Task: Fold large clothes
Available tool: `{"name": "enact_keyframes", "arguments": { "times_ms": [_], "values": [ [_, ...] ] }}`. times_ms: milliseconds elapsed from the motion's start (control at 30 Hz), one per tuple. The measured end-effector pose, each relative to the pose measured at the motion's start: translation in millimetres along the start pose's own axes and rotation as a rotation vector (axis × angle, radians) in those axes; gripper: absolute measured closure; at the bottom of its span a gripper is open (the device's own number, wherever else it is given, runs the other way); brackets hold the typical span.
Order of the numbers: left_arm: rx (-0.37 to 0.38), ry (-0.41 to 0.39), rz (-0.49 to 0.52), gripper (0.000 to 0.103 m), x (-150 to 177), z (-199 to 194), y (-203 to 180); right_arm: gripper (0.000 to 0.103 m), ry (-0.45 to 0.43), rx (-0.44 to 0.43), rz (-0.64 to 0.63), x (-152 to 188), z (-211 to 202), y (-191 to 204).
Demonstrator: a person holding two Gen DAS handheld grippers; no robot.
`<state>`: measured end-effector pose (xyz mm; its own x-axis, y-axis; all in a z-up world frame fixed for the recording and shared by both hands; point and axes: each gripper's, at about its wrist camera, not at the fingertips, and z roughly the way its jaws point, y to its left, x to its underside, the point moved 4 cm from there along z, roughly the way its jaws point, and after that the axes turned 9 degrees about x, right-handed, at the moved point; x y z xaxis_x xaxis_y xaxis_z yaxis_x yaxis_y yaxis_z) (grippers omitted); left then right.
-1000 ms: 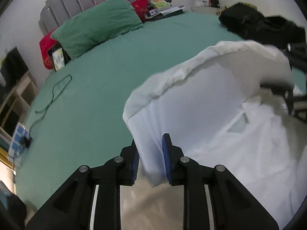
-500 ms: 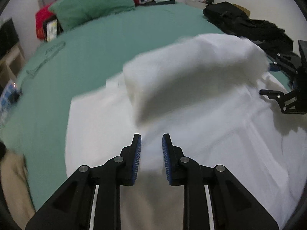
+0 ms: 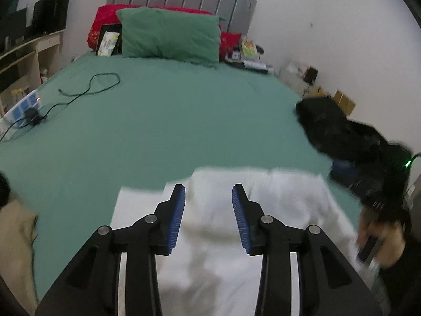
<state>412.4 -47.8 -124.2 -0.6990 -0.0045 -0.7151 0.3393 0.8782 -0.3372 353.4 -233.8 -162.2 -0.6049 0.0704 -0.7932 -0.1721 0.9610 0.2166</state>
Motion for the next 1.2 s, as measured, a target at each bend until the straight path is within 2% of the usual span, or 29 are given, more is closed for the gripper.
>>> {"name": "enact_keyframes", "arguments": {
  "times_ms": [100,133,167,200,267,300,367,400,467,633,700,767,833,867,900,933,1000,1067,1200],
  "values": [
    [0.041,0.047,-0.037,0.063,-9.5,34.2,-3.8,0.03,0.105,-0.044,0.029,8.6,28.6,1.3],
    [0.071,0.098,-0.059,0.063,-6.0,51.5,-4.7,0.03,0.125,-0.063,0.008,15.2,32.2,6.2],
    [0.094,0.156,-0.074,0.063,1.5,68.7,-6.0,0.039,0.145,-0.084,-0.023,21.3,35.8,11.9],
    [0.101,0.199,-0.078,0.063,9.2,79.3,-6.8,0.064,0.158,-0.113,-0.063,28.6,35.9,19.6],
    [0.111,0.313,-0.063,0.063,33.8,101.2,-12.5,0.088,0.182,-0.089,-0.169,44.7,33.0,33.0],
    [0.119,0.357,-0.039,0.063,49.9,107.1,-17.5,0.09,0.181,-0.079,-0.222,56.5,26.1,41.7],
    [0.134,0.384,-0.005,0.064,75.0,105.1,-26.9,0.09,0.167,-0.086,-0.307,63.9,19.2,48.8],
    [0.138,0.376,0.017,0.077,83.4,101.0,-31.0,0.09,0.159,-0.093,-0.362,69.3,12.8,55.0],
    [0.13,0.391,0.069,0.095,100.8,94.1,-38.0,0.09,0.157,-0.114,-0.467,82.2,0.3,66.6],
    [0.117,0.434,0.139,0.096,137.3,65.7,-49.6,0.09,0.231,-0.095,-0.686,131.0,-20.9,83.1],
    [0.122,0.431,0.126,0.096,141.3,51.8,-50.2,0.09,0.255,-0.099,-0.702,143.7,-25.2,79.1],
    [0.121,0.392,0.1,0.096,131.4,40.2,-49.4,0.09,0.248,-0.095,-0.676,142.1,-29.3,73.3],
    [0.101,0.338,0.093,0.095,114.4,34.2,-49.2,0.09,0.21,-0.082,-0.639,132.4,-36.0,68.9],
    [0.083,0.307,0.094,0.085,104.3,32.4,-50.6,0.09,0.187,-0.071,-0.614,125.1,-39.0,66.4],
    [0.073,0.289,0.094,0.067,98.0,32.5,-52.7,0.089,0.165,-0.061,-0.582,115.6,-40.9,62.6],
    [0.062,0.262,0.093,0.061,87.5,35.5,-55.9,0.089,0.153,-0.055,-0.555,110.0,-42.1,60.1],
    [0.062,0.231,0.097,0.058,71.5,47.6,-63.3,0.089,0.141,-0.049,-0.474,93.2,-39.5,52.6],
    [0.06,0.234,0.102,0.058,62.8,66.8,-68.7,0.086,0.155,-0.044,-0.425,85.7,-31.6,48.1],
    [0.055,0.215,0.114,0.058,44.6,98.2,-68.9,0.065,0.196,-0.06,-0.32,77.4,-18.8,31.0]
  ]
}}
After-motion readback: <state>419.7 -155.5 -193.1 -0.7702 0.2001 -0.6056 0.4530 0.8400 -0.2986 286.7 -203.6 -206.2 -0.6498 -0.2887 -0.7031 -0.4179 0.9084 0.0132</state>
